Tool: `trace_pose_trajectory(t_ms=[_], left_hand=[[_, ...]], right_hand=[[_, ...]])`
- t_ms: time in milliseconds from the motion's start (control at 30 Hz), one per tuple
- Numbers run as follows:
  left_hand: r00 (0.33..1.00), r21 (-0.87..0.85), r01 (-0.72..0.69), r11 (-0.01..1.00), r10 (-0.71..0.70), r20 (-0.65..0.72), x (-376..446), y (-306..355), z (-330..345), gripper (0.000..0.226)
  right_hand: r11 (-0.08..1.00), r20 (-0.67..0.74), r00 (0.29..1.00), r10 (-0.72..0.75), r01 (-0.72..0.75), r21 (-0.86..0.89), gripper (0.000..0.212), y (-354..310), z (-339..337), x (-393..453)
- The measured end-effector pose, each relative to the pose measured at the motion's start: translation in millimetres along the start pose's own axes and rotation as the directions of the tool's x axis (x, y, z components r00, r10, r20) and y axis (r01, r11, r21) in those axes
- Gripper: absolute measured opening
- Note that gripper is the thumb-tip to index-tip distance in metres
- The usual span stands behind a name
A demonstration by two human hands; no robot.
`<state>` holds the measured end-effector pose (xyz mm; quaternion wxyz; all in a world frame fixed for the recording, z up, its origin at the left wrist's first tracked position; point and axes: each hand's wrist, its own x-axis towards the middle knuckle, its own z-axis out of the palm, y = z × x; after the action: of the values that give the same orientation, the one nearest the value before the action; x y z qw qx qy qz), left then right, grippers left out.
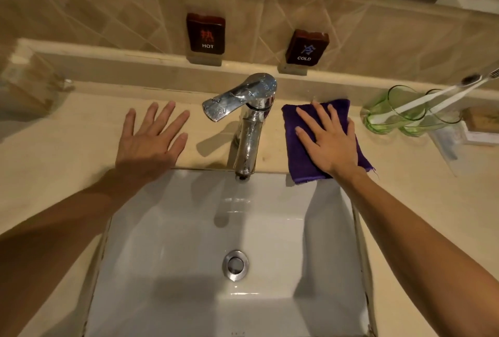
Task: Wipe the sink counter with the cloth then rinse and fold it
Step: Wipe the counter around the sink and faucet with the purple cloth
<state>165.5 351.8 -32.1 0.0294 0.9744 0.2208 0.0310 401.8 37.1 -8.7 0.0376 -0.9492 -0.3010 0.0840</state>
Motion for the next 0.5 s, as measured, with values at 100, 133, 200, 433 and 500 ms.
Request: trace_pose_trajectory(t_ms=[100, 133, 200, 433, 500], left_hand=[[0.962, 0.126, -0.078, 0.989, 0.108, -0.252, 1.5, -0.9, 12.1, 0.045], [0.946, 0.141, -0.084, 0.986, 0.123, -0.299, 2.0, -2.8, 13.9, 0.044], [0.952, 0.136, -0.101, 0.986, 0.136, -0.275, 2.3, -4.3, 12.5, 0.046], [0.996, 0.105, -0.077, 0.991, 0.082, -0.045, 4.6, -5.8, -1.0, 0.054], [0.995, 0.113, -0.074, 0.991, 0.081, -0.056, 4.9, -7.4, -0.2, 0.054]], right_hand=[[0.999, -0.011, 1.0, 0.009, -0.009, -0.035, 0.054, -0.8, 1.6, -0.4], [0.998, -0.046, 0.999, 0.021, -0.024, -0.061, 0.053, -3.4, 2.1, -1.8], [0.989, -0.166, 0.986, 0.03, -0.053, -0.136, 0.05, -12.4, 5.4, -8.5], [0.999, -0.015, 0.999, -0.03, 0.029, -0.034, 0.06, -1.7, 6.2, -15.1], [0.996, 0.003, 0.998, -0.061, 0.061, -0.07, 0.063, 3.3, 2.8, -14.6]])
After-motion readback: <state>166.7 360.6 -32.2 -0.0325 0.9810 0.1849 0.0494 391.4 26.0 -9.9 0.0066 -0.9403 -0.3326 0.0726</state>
